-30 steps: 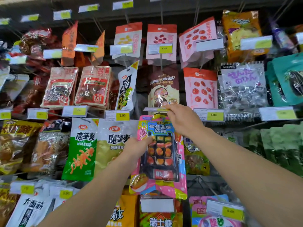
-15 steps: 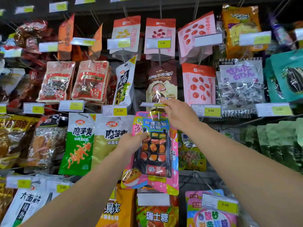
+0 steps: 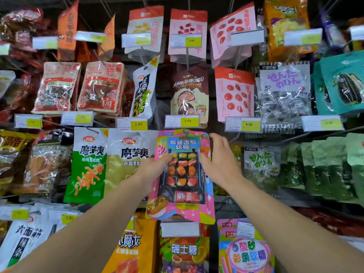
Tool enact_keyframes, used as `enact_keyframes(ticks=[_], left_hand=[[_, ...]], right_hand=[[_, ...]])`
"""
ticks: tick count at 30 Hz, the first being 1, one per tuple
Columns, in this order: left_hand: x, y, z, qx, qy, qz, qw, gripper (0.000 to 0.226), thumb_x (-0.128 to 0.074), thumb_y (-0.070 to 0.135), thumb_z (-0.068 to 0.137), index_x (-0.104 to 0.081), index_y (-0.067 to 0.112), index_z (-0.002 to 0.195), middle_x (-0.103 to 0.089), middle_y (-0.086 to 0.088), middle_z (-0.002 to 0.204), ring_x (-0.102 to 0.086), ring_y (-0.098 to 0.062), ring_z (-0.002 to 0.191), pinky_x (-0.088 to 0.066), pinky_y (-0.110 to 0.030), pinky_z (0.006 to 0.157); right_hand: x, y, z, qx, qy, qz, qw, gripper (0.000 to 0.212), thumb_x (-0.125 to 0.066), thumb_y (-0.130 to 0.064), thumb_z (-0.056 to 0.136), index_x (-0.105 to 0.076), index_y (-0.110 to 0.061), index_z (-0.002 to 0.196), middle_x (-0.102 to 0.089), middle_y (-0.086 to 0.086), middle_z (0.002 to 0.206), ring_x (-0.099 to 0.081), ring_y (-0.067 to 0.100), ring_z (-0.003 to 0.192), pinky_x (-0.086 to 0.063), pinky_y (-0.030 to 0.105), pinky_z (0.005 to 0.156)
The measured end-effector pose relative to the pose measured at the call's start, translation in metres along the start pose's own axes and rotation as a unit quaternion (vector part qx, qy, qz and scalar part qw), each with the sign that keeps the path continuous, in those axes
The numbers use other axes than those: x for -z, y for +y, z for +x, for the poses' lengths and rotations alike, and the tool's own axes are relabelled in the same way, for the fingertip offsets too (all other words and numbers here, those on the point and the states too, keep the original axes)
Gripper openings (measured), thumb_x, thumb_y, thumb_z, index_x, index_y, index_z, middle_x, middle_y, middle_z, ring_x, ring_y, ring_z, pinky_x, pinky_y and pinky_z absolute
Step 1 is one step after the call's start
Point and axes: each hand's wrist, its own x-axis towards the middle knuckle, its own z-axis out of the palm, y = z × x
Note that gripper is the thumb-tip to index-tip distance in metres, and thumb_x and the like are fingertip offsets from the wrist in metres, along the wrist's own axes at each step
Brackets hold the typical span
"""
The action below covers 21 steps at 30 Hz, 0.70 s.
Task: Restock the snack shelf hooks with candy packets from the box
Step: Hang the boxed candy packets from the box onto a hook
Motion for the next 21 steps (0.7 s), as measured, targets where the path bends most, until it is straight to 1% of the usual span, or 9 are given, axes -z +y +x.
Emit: enact_keyframes(ticks=[3, 5, 7, 10, 12, 14, 16, 17, 21], left_hand=[[0.003, -0.005, -0.004, 0.006, -0.006, 0.000, 1.000, 0.033, -0.060, 0.034, 0.095, -0.048, 0.014, 0.071, -0.053, 0.001, 0.059, -0.048, -0.009, 0.053, -0.041, -0.017, 0.037], [0.006, -0.013, -0.001, 0.022, 0.003, 0.007, 1.000, 0.032, -0.062, 0.040, 0.092, -0.055, 0.013, 0.077, -0.058, -0.002, 0.065, -0.057, -0.014, 0.052, -0.050, -0.021, 0.041], [0.014, -0.028, 0.006, 0.012, 0.032, 0.053, 0.998, 0.039, -0.065, 0.048, 0.087, -0.061, 0.009, 0.085, -0.058, -0.004, 0.068, -0.059, -0.020, 0.059, -0.060, -0.038, 0.061], [0.023, -0.051, 0.006, -0.089, 0.079, 0.233, 0.965, 0.033, -0.067, 0.046, 0.084, -0.060, 0.019, 0.101, -0.066, 0.003, 0.081, -0.062, -0.013, 0.071, -0.055, -0.032, 0.069], [0.025, -0.063, -0.002, -0.144, 0.079, 0.261, 0.951, 0.043, -0.073, 0.040, 0.081, -0.048, 0.030, 0.115, -0.067, 0.008, 0.086, -0.065, -0.010, 0.078, -0.054, -0.033, 0.072], [0.026, -0.069, -0.004, -0.177, 0.077, 0.281, 0.940, 0.053, -0.074, 0.036, 0.081, -0.045, 0.038, 0.125, -0.067, 0.003, 0.082, -0.065, -0.014, 0.074, -0.053, -0.030, 0.068], [0.025, -0.065, -0.002, -0.187, 0.078, 0.330, 0.922, 0.050, -0.070, 0.035, 0.084, -0.050, 0.036, 0.130, -0.064, 0.002, 0.077, -0.060, -0.015, 0.062, -0.043, -0.016, 0.052], [0.025, -0.061, 0.001, -0.186, 0.074, 0.351, 0.915, 0.046, -0.068, 0.035, 0.086, -0.052, 0.034, 0.130, -0.063, 0.005, 0.076, -0.055, -0.011, 0.055, -0.037, -0.015, 0.044], [0.024, -0.048, 0.017, -0.153, 0.029, 0.353, 0.922, 0.044, -0.066, 0.029, 0.088, -0.055, 0.029, 0.131, -0.070, -0.011, 0.100, -0.048, -0.005, 0.049, -0.030, -0.010, 0.036]], right_hand=[[-0.014, 0.008, -0.024, -0.106, -0.092, 0.132, 0.981, 0.064, -0.060, -0.035, 0.090, -0.026, -0.024, 0.142, -0.049, -0.002, 0.130, -0.053, 0.022, 0.113, -0.040, 0.031, 0.088], [-0.016, 0.010, -0.038, -0.140, -0.136, 0.191, 0.962, 0.074, -0.064, -0.038, 0.089, -0.015, -0.034, 0.144, -0.053, -0.009, 0.122, -0.055, 0.017, 0.107, -0.040, 0.030, 0.086], [-0.020, 0.012, -0.049, -0.109, -0.120, 0.169, 0.972, 0.084, -0.068, -0.042, 0.086, -0.008, -0.039, 0.145, -0.057, -0.012, 0.115, -0.057, 0.013, 0.100, -0.043, 0.030, 0.083], [-0.024, 0.015, -0.058, -0.065, -0.055, 0.114, 0.990, 0.090, -0.070, -0.045, 0.083, -0.006, -0.040, 0.146, -0.058, -0.010, 0.109, -0.056, 0.015, 0.096, -0.048, 0.037, 0.086], [-0.026, 0.018, -0.059, -0.049, -0.049, 0.076, 0.995, 0.078, -0.068, -0.047, 0.084, -0.017, -0.043, 0.143, -0.064, -0.001, 0.112, -0.061, 0.024, 0.100, -0.051, 0.042, 0.085], [-0.024, 0.018, -0.057, -0.038, -0.065, 0.036, 0.996, 0.063, -0.063, -0.050, 0.088, -0.030, -0.039, 0.140, -0.063, 0.000, 0.119, -0.059, 0.026, 0.107, -0.049, 0.039, 0.084], [-0.025, 0.016, -0.053, -0.039, -0.079, 0.010, 0.996, 0.058, -0.061, -0.052, 0.090, -0.036, -0.034, 0.139, -0.061, 0.001, 0.125, -0.056, 0.025, 0.112, -0.047, 0.037, 0.085], [-0.026, 0.015, -0.050, -0.048, -0.083, 0.001, 0.995, 0.058, -0.060, -0.052, 0.090, -0.038, -0.033, 0.140, -0.061, 0.002, 0.126, -0.055, 0.026, 0.115, -0.046, 0.037, 0.086], [-0.029, 0.015, -0.040, -0.064, -0.087, -0.036, 0.993, 0.062, -0.058, -0.055, 0.090, -0.039, -0.030, 0.143, -0.061, 0.004, 0.130, -0.058, 0.029, 0.115, -0.049, 0.037, 0.084]])
